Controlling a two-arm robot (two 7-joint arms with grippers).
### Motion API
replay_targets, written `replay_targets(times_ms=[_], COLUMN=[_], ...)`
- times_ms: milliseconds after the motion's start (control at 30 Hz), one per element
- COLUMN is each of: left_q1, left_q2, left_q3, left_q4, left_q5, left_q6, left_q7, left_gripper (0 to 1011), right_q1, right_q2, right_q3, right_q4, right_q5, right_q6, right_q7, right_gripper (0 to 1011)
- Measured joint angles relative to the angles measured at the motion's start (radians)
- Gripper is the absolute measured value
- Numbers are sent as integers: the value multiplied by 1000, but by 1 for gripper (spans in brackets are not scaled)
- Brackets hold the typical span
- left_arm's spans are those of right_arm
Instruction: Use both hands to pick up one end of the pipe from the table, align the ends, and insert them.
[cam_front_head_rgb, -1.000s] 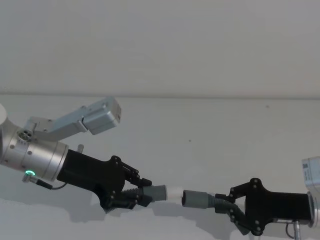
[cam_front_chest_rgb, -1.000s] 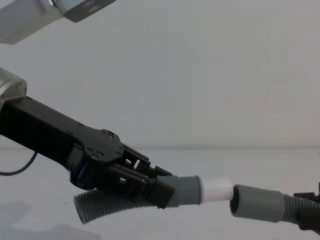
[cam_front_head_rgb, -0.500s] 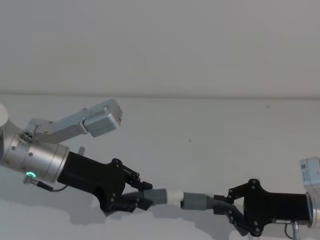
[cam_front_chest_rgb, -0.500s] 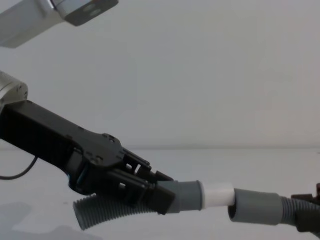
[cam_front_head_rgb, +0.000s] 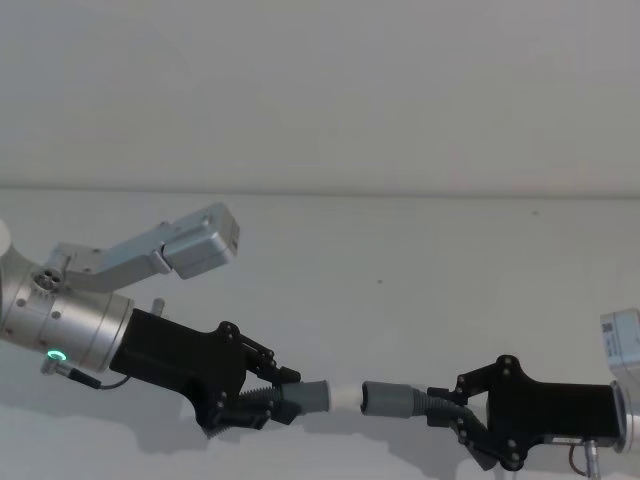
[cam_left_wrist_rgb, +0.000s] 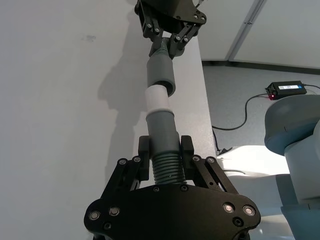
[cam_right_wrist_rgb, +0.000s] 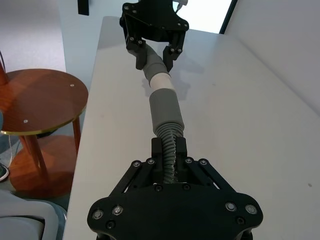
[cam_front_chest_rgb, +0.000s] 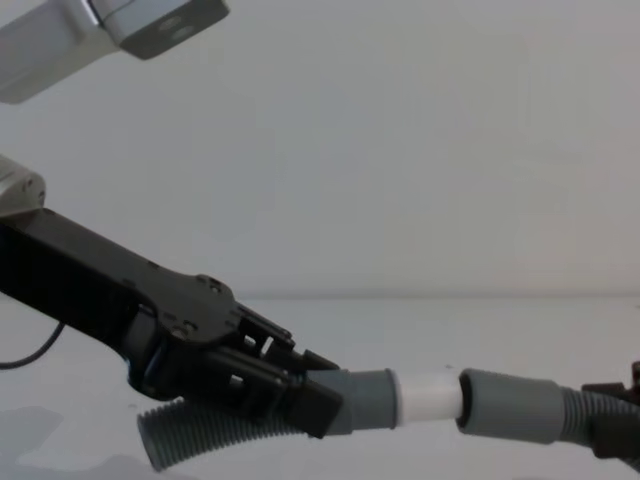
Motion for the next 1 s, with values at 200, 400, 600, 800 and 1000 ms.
replay_targets(times_ms=[200,400,600,800,1000], left_q1=[4,6,6,3,-1], left_q2=[9,14,16,18,20], left_q3=[-1,-2,-1,4,9], left_q4=[-5,-7,-5,-2,0], left_q5=[-6,-12,-16,-21,-25], left_q6=[0,-3,-8,-12,-14], left_q7=[14,24,26,27,27], left_gripper=[351,351,351,351,351], right_q1=[6,12,17,20,24], right_q2=[2,4,4,4,3], right_q3=[-6,-12,-19,-25,-29], right_q4=[3,6,8,9,10], right_q5=[8,12,13,15,17], right_q6=[2,2,3,3,4], right_q7=[7,12,13,11,5], right_gripper=[129,129,129,129,129])
